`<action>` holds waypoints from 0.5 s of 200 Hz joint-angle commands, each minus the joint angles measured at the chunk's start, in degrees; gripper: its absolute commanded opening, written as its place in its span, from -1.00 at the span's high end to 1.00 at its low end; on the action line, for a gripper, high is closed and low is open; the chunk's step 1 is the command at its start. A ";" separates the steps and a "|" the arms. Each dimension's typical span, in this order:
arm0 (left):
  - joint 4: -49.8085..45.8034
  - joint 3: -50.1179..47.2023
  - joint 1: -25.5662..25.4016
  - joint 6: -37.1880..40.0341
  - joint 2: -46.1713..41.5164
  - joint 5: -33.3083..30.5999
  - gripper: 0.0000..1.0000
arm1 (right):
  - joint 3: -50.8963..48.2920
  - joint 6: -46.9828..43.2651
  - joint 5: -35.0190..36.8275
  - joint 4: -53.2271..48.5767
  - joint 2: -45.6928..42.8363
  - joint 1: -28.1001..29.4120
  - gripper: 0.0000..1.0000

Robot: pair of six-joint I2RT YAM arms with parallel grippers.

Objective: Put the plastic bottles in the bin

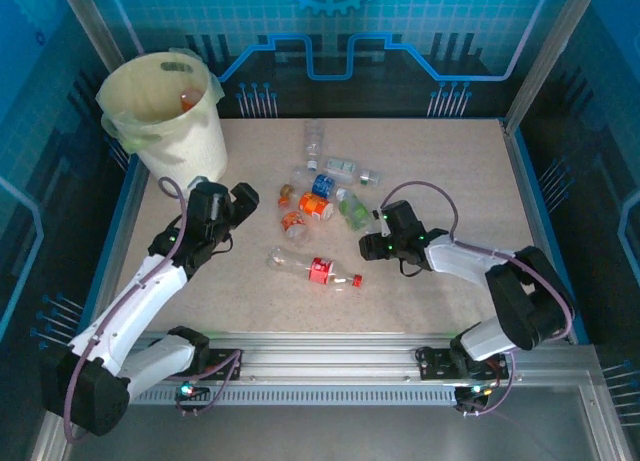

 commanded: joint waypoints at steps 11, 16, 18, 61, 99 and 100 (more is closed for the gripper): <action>1.15 -1.37 -0.01 0.60 -0.87 1.69 -0.98 | 3.17 -2.96 -0.47 2.70 3.83 -0.24 -0.33; 1.17 -1.49 0.03 0.45 -0.80 1.75 -0.98 | 3.31 -2.99 -0.64 3.04 4.31 -0.20 -0.32; 1.21 -1.50 0.01 0.41 -0.79 1.83 -0.98 | 3.40 -3.05 -0.58 3.23 4.51 -0.21 -0.32; 1.82 -0.21 0.62 1.89 1.04 6.01 -0.98 | 4.64 -3.08 1.42 5.32 8.04 -0.12 -0.12; 4.05 0.87 0.54 3.48 2.46 9.33 -0.98 | 3.99 -2.77 2.30 5.38 5.99 0.29 0.25; 4.10 0.87 0.53 3.55 2.51 9.37 -0.98 | 3.98 -2.75 2.36 5.36 5.89 0.31 0.26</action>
